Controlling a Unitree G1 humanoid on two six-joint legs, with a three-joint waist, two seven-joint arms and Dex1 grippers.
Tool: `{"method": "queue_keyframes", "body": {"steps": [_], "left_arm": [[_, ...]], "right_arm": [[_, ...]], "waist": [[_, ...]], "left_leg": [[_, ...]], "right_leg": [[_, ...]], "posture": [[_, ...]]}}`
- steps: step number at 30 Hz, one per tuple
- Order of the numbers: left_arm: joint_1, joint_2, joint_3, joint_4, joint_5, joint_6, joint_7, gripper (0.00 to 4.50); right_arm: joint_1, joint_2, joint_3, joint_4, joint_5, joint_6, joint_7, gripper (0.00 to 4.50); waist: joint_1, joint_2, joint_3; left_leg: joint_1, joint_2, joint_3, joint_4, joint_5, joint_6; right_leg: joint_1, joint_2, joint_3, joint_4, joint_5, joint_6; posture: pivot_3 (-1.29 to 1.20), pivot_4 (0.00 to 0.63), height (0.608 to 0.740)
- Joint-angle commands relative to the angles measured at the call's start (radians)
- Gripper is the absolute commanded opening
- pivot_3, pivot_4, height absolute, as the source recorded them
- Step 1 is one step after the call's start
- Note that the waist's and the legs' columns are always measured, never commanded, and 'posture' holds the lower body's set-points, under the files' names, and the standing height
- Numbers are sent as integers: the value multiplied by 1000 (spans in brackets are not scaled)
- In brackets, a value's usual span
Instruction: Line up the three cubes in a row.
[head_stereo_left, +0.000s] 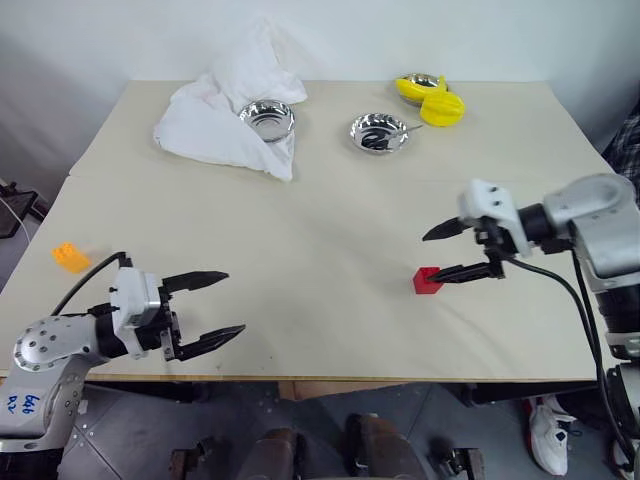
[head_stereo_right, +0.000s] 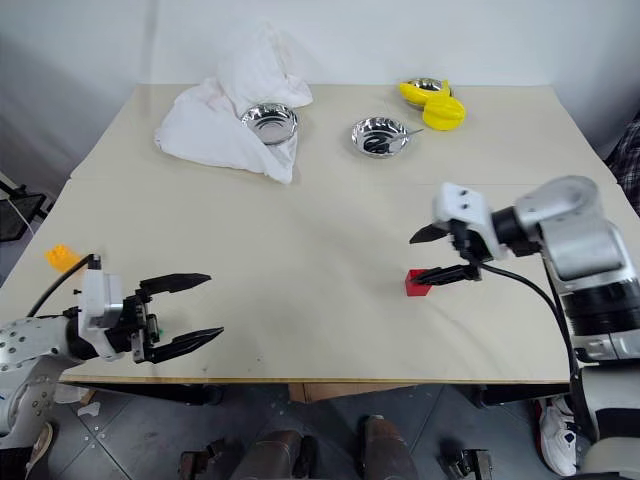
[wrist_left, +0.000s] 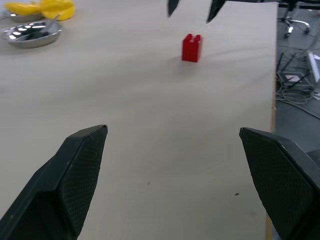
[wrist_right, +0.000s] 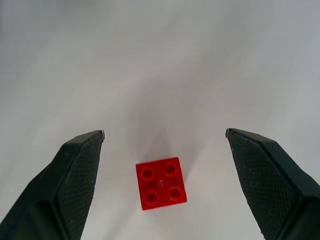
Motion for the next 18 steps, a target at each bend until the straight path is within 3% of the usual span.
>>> {"method": "queue_keyframes", "body": {"steps": [1,3,5,8,12,18], "left_arm": [[64,8,161,98,-4,-40,16,4500],[84,4,221,146,-13,-48,28,4500],[94,0,261,181,-9,-66,38,4500],[157,-18,342,233,-17,-73,45,4500],[265,-50,439,276,-30,-76,44,4500],[424,-108,507,340,-22,-90,25,4500]], "right_arm": [[113,33,-259,121,214,-262,65,4085],[156,43,-315,170,239,-304,50,4085],[171,53,-340,196,264,-321,41,4454],[227,58,-351,185,273,-378,59,4479],[293,60,-336,150,295,-462,74,4479],[362,21,-264,146,450,-526,75,4479]], "waist": [[0,0,0],[0,0,0],[-2,0,0],[-3,0,0],[-4,0,0],[-1,0,1]], "left_leg": [[0,0,0,0,0,0],[1,0,0,-1,0,0],[1,0,0,-1,0,0],[3,0,2,0,1,1],[10,1,2,-2,0,2],[11,1,2,-2,-1,3]], "right_leg": [[0,0,0,0,0,0],[1,0,-1,0,0,0],[1,0,-1,0,0,0],[3,0,1,0,0,0],[10,0,0,0,0,0],[12,-1,1,-2,0,0]], "posture": [[0,150,740],[0,150,740],[0,150,740],[0,150,740],[0,150,740],[0,150,740]]}}
